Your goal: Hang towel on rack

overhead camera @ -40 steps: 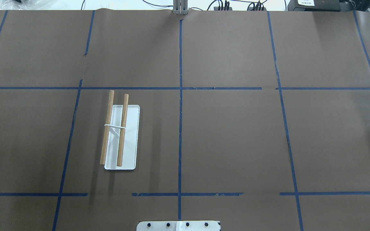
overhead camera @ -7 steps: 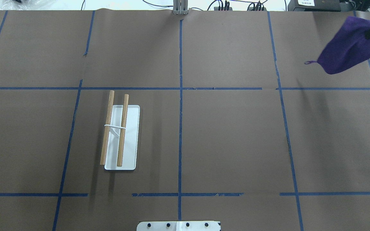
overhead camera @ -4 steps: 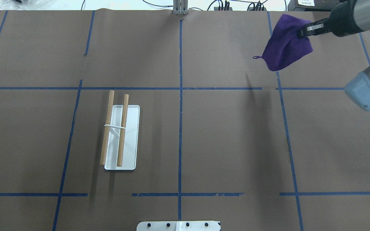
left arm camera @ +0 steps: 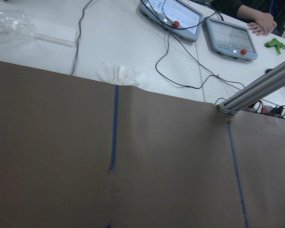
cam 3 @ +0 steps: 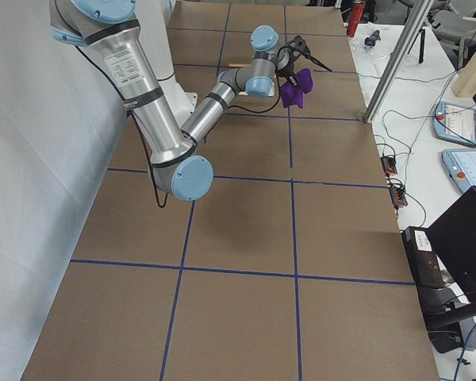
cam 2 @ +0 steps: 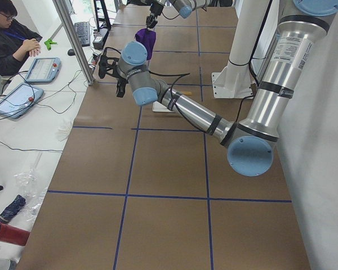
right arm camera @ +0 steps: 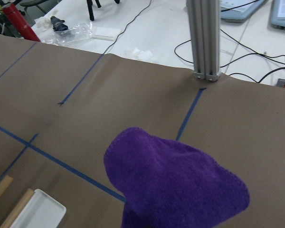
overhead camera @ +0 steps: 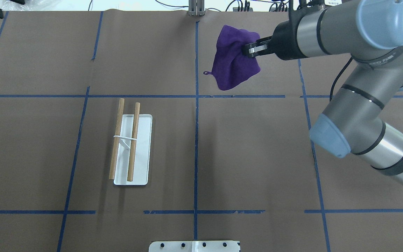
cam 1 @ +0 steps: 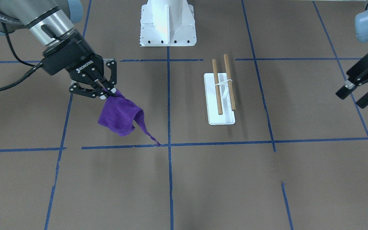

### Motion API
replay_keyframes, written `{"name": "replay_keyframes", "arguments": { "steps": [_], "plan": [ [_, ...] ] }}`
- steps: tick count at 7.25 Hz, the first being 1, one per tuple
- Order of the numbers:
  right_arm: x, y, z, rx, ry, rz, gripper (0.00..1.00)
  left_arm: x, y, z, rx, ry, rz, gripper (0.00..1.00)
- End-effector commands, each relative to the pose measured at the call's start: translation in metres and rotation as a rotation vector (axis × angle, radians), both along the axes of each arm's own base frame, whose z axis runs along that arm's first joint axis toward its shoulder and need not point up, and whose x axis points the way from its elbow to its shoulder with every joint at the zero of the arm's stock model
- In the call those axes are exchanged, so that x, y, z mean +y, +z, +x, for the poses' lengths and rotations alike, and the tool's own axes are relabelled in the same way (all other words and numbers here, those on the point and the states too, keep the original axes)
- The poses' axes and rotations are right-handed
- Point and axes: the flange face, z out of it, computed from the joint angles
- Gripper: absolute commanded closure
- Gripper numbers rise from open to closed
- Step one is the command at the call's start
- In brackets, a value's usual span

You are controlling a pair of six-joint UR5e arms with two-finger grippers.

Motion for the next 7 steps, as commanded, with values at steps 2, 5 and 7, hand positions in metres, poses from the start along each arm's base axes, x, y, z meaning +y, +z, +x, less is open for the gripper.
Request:
{"name": "replay_keyframes", "arguments": {
  "steps": [2,5,7],
  "plan": [
    [0.058,-0.039,-0.050,-0.042,-0.089,0.096,1.00,0.013,-0.088,0.093,0.105,0.171,0.015,0.00],
    [0.098,-0.058,-0.074,-0.073,-0.066,0.138,1.00,0.019,-0.083,0.096,0.187,0.225,0.157,0.00],
    [0.113,-0.061,-0.085,-0.078,-0.045,0.148,1.00,0.023,-0.079,0.109,0.273,0.191,0.152,0.00]
  ]
}}
